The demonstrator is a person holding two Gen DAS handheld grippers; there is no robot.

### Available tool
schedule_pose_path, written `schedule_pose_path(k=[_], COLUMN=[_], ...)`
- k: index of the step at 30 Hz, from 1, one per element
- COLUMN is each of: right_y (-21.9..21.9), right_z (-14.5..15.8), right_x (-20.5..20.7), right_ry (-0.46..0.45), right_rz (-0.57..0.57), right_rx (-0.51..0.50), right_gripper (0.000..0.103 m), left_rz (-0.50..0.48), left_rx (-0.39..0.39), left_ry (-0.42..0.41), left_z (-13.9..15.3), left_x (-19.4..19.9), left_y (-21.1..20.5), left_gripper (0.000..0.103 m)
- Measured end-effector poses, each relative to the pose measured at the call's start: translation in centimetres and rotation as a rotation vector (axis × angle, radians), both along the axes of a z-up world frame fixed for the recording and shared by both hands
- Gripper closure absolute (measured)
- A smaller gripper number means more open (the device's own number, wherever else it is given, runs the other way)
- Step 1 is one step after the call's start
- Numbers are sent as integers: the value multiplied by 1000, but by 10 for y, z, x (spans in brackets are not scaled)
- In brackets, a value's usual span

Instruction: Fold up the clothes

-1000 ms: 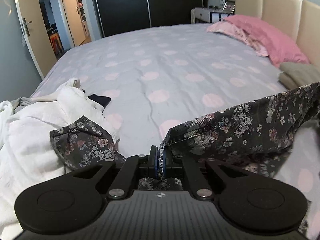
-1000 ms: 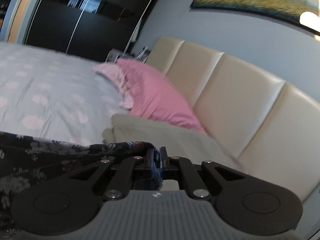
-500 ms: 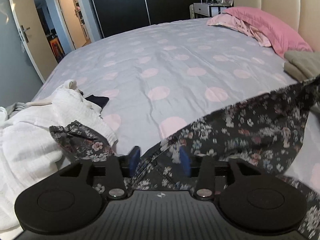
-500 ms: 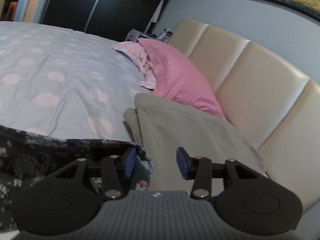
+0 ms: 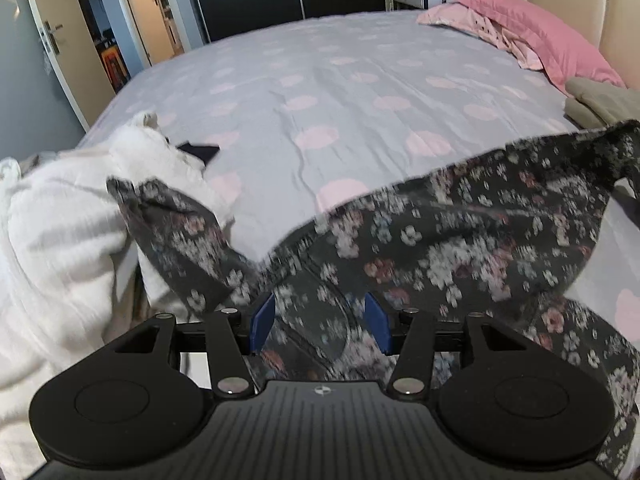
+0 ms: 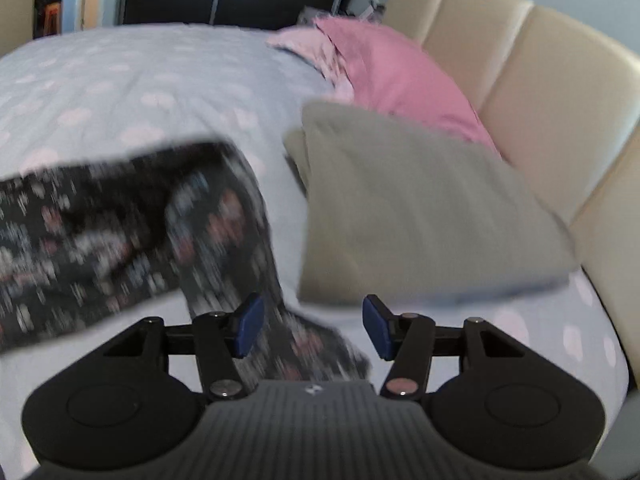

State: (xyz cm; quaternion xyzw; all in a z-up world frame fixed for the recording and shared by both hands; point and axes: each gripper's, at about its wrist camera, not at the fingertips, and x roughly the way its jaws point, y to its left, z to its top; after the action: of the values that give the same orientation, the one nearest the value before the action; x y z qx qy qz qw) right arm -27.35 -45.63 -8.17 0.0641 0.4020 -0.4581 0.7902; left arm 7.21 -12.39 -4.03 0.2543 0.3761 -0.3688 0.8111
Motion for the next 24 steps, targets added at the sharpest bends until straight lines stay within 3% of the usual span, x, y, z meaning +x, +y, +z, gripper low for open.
schedule_pose_path(k=[3,7,21,24], right_y=[-5,-17,-55,-59], right_z=[-15,-25,-53,-61], right_x=[-20,-42,-60,-58], right_ry=[25,-8,-145,-159], right_rz=[-65,-161,-348,-376], right_rx=[30,99,329,373], right_gripper=[47,47,46,49], left_rz=[26,85,347,359], left_rx=[16,33,-125,-117], left_ry=[31,33,314,317], left_z=[-12,-27,-72,-76], left_x=[1,11,68,69], left_y=[6,18,44,39], left_gripper=[51,51,42,49])
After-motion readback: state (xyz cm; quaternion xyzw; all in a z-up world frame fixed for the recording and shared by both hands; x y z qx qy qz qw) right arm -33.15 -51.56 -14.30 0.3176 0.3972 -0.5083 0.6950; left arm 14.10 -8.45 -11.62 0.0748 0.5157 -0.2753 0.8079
